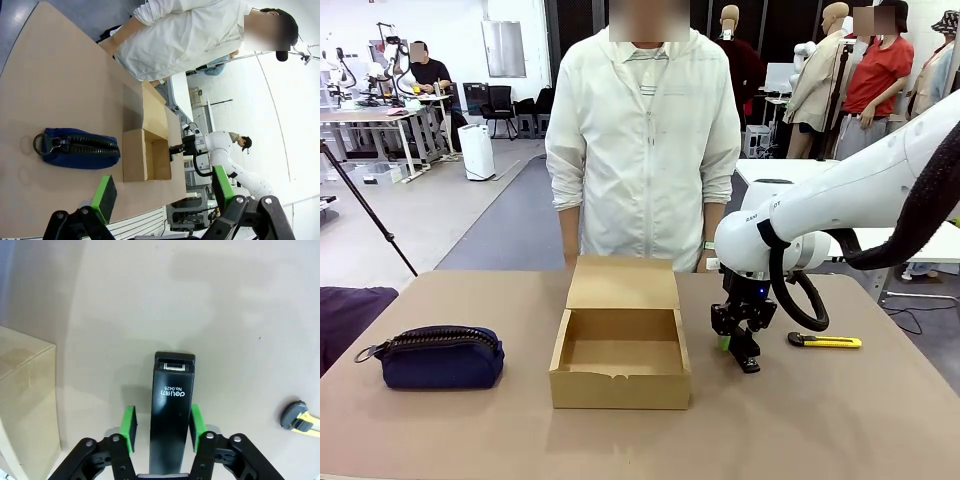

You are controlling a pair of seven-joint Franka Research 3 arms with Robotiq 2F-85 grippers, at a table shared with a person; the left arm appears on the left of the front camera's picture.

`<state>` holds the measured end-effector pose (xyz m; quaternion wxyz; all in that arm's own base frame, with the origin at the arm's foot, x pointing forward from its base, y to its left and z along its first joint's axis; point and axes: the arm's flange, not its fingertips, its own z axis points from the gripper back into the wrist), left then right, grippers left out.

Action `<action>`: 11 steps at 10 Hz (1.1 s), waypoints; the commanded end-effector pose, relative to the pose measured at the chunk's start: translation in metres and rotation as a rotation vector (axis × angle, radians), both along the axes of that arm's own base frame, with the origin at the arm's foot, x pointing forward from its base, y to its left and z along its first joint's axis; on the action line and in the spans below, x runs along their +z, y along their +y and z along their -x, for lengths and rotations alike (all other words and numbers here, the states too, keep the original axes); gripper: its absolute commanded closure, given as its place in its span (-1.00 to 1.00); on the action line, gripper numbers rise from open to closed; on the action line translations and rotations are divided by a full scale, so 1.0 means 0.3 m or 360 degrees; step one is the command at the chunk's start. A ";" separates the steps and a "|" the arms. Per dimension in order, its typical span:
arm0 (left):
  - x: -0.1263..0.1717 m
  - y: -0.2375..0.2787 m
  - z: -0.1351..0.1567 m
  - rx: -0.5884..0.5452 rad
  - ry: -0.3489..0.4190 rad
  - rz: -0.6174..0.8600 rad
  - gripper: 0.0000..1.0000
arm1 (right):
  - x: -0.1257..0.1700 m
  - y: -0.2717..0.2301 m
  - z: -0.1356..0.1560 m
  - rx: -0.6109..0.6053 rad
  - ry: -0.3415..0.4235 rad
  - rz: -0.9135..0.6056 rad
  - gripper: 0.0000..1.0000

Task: Pack the items into the box.
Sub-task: Pick up the item specified by the human and place it in the Mailer Box.

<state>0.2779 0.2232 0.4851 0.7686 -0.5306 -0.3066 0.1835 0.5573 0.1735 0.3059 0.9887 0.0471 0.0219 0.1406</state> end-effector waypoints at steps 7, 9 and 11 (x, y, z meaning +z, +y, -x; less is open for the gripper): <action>-0.001 0.002 -0.001 -0.0004 -0.0047 0.0008 -1.00 | 0.022 0.022 -0.002 -0.0011 0.0036 0.0089 1.00; -0.001 0.002 -0.001 -0.0004 -0.0047 0.0008 -1.00 | 0.172 -0.048 0.021 0.0013 0.0039 0.0143 1.00; -0.001 0.002 -0.001 -0.0004 -0.0047 0.0008 -1.00 | 0.457 -0.133 0.110 -0.0065 0.0051 0.0231 1.00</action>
